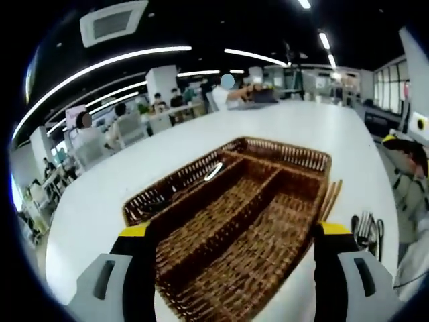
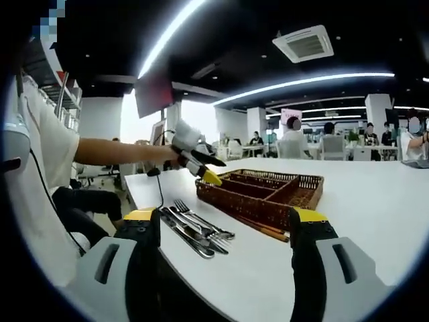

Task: Arrange the knives, forks, and spoons in their matching storage slots by inserting each utensil handle-first until every utensil is classified and aligned in the correct compartment

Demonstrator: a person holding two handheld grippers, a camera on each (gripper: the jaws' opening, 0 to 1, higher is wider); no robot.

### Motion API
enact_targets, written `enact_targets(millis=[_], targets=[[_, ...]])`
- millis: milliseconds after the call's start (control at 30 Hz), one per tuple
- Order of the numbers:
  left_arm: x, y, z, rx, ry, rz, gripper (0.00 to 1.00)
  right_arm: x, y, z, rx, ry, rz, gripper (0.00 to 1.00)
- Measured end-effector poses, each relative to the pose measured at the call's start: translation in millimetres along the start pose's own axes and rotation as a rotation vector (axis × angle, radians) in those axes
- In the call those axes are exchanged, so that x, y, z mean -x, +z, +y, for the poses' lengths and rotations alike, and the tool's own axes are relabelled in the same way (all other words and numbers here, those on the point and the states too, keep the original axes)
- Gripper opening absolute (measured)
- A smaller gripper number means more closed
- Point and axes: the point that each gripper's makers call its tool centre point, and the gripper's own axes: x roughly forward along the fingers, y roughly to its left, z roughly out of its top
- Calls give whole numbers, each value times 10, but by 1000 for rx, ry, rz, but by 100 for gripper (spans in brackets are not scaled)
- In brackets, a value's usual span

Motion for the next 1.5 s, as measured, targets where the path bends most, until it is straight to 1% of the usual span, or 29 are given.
enact_targets(millis=[67,100,233,333,467,500,600,733,900,1033,1133,1167,1233,1367,1400,1433,1500], targets=[[29,-18,-45,10,-9,-6,100,11,10,2,-1,-1,-5,82],[39,-39,-90,30,-26,-8,100,17,9,2,-2,-1,-5,82],[82,-92,-154,27,-26,-11,100,16,-16,-5,-10,1,-3,82],[127,-100,-220,43,-34,-21,100,-3,-48,-10,-9,2,8,82],[190,-141,-358,53,-49,-20,100,-25,-74,13,-18,16,15,82],[207,-134,-393,63,-53,-33,100,-29,-81,17,-20,18,16,82],[249,-155,-440,69,-56,-39,100,-51,-104,31,-23,24,22,82],[307,-214,-465,75,-43,-40,100,-71,-112,70,-23,36,27,82],[401,-224,-508,90,-26,-65,100,-93,-130,97,-24,43,34,82],[479,-259,-526,69,13,-72,100,-139,-164,117,-20,45,45,82],[517,-304,-584,113,3,-83,100,-185,-200,123,-21,48,54,82],[526,-317,-584,114,12,-87,100,-200,-223,129,-17,49,64,82],[545,-369,-633,106,12,-90,100,-227,-311,137,6,40,107,82],[555,-417,-684,136,2,-102,100,-232,-342,225,0,59,112,82],[569,-448,-764,140,-7,-96,100,-229,-357,250,-1,60,116,82],[578,-427,-777,126,-3,-114,100,-227,-365,268,-1,61,117,82],[593,-435,-814,118,-9,-115,97,-224,-371,286,-6,65,117,82]])
